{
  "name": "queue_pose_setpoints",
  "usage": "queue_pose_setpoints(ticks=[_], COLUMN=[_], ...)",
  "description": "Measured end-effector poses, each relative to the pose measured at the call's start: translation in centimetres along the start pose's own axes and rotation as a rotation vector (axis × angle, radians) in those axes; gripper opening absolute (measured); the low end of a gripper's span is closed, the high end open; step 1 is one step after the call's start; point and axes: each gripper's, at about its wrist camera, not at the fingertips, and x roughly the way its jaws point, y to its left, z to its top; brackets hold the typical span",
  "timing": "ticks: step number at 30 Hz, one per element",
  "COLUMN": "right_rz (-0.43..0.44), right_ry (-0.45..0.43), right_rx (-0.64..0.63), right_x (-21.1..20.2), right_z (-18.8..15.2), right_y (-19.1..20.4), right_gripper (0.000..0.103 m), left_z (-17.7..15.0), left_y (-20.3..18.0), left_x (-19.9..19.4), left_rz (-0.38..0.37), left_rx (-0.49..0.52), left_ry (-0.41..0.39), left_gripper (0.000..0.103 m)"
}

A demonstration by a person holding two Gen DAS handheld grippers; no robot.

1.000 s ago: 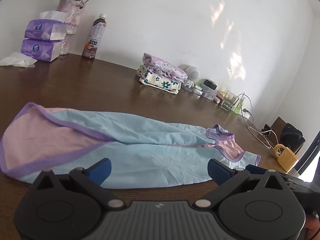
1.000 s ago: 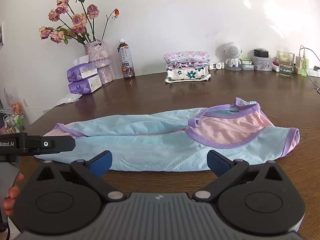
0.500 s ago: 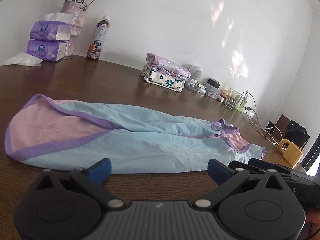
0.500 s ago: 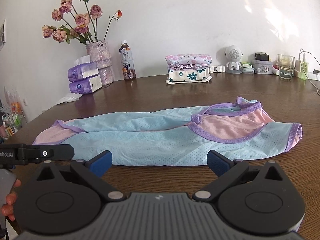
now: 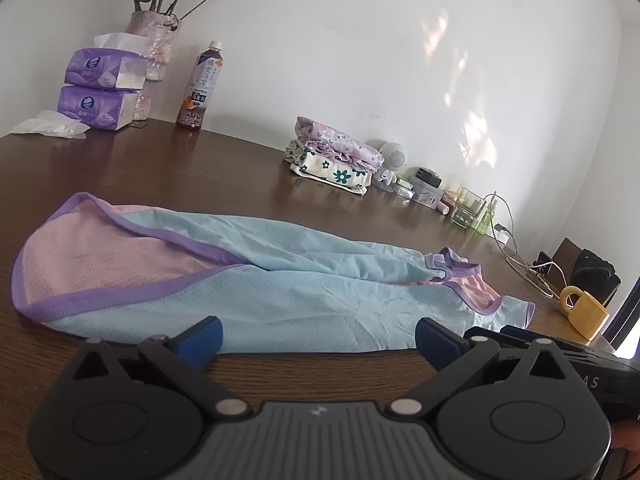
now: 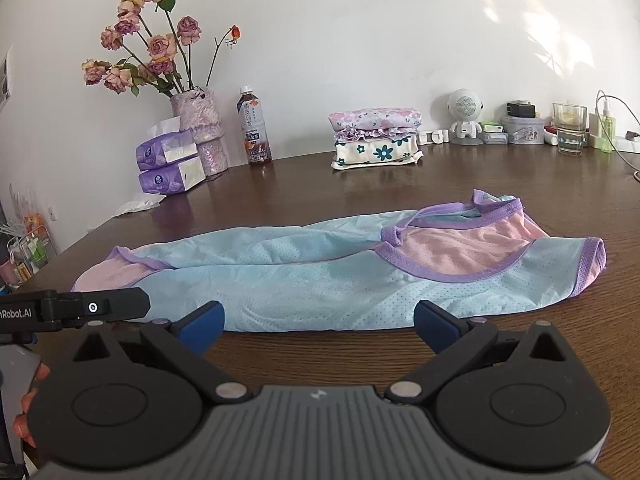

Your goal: Fold clothes

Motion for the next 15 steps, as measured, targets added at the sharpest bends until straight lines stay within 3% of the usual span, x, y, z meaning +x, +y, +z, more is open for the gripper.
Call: queue_pose_setpoints(ticks=[15], right_rz=[-0.013], right_ry=[0.000], right_rx=[-0.016], right_x=[0.07], right_z=[-0.02], right_y=[0.29], right_gripper=[0.103], left_z=[-0.12], left_y=[0.21], left_x=[-0.25], left_rz=[0.002], left_rx=[-0.019], left_ry=[-0.013], left_gripper=[0.103])
